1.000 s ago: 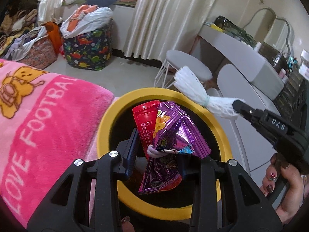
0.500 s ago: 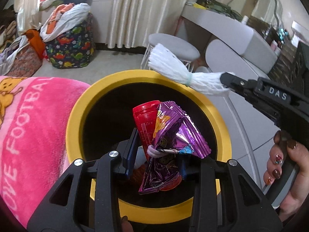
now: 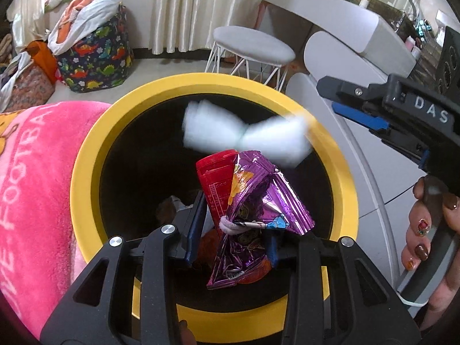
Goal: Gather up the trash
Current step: 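Open the right gripper to drop the white foam net into the bin, then loosen the left gripper to drop the red tube into the bin, then lift both grippers away from the bin rim, left gripper holding the purple wrapper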
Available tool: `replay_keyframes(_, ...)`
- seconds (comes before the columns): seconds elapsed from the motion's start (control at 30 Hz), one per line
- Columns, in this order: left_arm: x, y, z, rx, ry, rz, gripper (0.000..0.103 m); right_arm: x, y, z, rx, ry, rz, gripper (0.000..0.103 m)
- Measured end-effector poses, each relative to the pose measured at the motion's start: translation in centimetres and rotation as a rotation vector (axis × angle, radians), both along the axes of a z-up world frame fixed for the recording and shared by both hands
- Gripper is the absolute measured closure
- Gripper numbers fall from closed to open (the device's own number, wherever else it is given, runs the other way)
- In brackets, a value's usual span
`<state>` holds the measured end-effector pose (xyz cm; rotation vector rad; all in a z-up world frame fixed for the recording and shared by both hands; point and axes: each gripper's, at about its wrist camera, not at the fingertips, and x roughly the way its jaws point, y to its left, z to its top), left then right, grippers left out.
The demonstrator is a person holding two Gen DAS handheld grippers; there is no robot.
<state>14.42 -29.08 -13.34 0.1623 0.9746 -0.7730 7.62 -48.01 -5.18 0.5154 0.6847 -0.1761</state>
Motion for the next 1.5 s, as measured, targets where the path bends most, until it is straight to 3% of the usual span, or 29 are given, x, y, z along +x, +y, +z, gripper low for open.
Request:
replay_keyframes(0.13,0.0,-0.1,-0.1,0.02,-0.014,0.004,0.075,-0.2,-0.1,0.0,0.011,0.004,-0.01,0.052)
replay_keyframes(0.3,-0.3,-0.2,0.1,0.045,-0.041,0.007,0.073,-0.3,0.1,0.3,0.009,0.001,-0.013,0.047)
replay_keyframes(0.53,-0.1,0.6,1.1,0.039,-0.074,0.038,0.042,-1.0,0.2,1.1,-0.004,-0.015,-0.024,0.04)
replay_keyframes(0.67,0.0,1.0,2.0,0.029,-0.096,0.054,0.033,-1.4,-0.2,1.5,-0.003,-0.021,-0.041,0.037)
replay_keyframes(0.73,-0.1,1.1,2.5,0.03,-0.113,0.058,0.019,-1.6,-0.4,1.7,-0.004,-0.024,-0.046,0.036)
replay_keyframes(0.87,-0.4,1.3,3.5,0.034,-0.144,0.073,0.013,-2.3,-0.4,2.0,-0.009,-0.034,-0.054,0.035)
replay_keyframes(1.5,-2.2,6.8,9.0,-0.04,-0.318,0.183,0.012,-5.1,2.7,5.6,-0.092,-0.134,0.021,0.025)
